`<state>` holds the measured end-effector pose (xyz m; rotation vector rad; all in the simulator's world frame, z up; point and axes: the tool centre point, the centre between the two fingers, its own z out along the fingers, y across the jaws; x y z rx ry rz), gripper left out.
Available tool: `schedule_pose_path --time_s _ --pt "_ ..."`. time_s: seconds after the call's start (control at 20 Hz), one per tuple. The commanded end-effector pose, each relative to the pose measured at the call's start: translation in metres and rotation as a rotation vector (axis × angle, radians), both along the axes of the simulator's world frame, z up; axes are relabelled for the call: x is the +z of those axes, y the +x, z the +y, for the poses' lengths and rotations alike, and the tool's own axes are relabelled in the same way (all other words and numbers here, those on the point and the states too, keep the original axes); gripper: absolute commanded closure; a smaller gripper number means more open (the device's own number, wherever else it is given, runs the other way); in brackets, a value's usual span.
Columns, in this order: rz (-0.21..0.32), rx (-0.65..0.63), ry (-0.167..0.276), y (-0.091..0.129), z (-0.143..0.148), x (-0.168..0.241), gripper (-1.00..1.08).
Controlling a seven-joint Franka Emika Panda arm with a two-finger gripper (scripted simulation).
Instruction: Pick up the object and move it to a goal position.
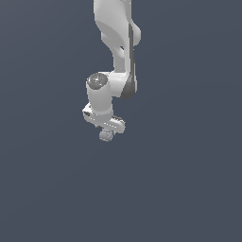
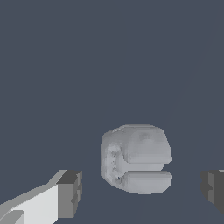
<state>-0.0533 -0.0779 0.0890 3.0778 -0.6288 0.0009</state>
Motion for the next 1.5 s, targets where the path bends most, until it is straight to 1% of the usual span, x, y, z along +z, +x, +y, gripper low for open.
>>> schedule_pose_path --time_s 0.0,0.4,0.65,0.7,1.15,1.45 --pt "0.001 -0.001 0.0 -0.001 0.0 -0.006 -0.92" --pt "0.001 -0.006 0.0 -0.002 0.0 -0.042 -0.92" --pt "0.001 -0.006 0.0 -0.001 0.0 -0.049 -0.92" --pt "0.001 -0.006 0.0 -0.001 0.0 -0.049 1.08" --pt "0.001 -0.006 0.0 -0.001 0.0 -0.049 1.08" --pt "-0.001 -0.006 0.0 0.001 0.0 -0.04 1.08"
